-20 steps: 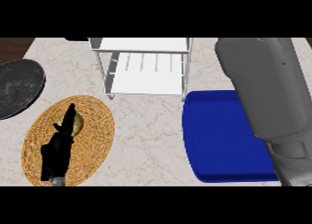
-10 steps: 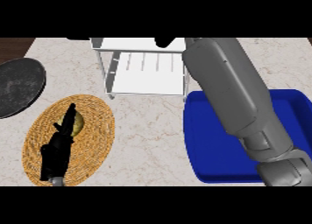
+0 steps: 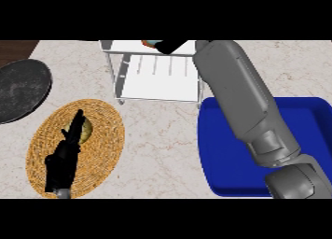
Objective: Pick the cupcake from the tray and place it in the tiered basket
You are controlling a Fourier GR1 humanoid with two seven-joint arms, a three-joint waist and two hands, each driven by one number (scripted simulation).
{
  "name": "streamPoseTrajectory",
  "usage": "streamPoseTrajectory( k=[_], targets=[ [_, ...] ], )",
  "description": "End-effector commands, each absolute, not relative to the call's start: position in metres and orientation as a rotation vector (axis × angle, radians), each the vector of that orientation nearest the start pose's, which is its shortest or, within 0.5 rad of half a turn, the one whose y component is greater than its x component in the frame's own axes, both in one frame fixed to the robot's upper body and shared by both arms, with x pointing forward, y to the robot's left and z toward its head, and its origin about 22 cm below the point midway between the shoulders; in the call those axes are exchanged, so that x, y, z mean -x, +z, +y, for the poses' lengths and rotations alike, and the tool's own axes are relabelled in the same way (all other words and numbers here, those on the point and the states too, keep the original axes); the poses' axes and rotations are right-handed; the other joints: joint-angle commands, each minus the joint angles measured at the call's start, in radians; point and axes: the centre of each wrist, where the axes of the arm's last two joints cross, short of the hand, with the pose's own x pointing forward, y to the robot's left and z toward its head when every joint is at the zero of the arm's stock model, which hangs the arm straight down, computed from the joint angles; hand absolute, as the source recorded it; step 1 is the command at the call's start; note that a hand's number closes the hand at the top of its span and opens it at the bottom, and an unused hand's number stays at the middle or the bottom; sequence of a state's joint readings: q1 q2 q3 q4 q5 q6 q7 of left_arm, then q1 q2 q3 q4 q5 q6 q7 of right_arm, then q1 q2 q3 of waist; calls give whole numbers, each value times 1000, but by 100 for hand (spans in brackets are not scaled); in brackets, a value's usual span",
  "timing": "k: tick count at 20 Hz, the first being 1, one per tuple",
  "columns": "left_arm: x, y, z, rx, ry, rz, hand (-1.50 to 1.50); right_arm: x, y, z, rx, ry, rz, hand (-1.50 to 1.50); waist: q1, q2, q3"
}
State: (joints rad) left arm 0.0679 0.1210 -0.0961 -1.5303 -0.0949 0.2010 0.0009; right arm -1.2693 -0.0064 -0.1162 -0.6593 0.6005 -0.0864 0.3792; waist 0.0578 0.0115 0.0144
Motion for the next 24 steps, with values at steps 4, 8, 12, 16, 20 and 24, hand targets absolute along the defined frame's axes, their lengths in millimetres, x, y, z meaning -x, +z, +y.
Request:
streamPoseTrajectory(
  k=[4,8,12,16,20,24],
  targets=[
    [-208,-48,221,-212,-73,-1326,0,-453,198,-72,278,374,-1615,-150,3,7,-14],
    [-220,-38,240,-203,-55,-1341,0,-456,207,-72,263,237,-1678,-150,-9,5,-15],
    [-217,-46,255,-250,-18,-1305,0,-461,228,-108,363,44,-1749,-150,-49,-3,-15],
    [-212,-45,251,-263,-7,-1292,0,-467,251,-163,473,-93,-1690,-150,-70,-11,-15],
    [-194,-48,262,-273,-8,-1299,0,-461,242,-228,502,-172,-1636,-150,-80,-19,-14],
    [-210,-43,262,-268,7,-1306,0,-445,259,-311,484,-178,-1648,-150,-84,-13,-14]
  ],
)
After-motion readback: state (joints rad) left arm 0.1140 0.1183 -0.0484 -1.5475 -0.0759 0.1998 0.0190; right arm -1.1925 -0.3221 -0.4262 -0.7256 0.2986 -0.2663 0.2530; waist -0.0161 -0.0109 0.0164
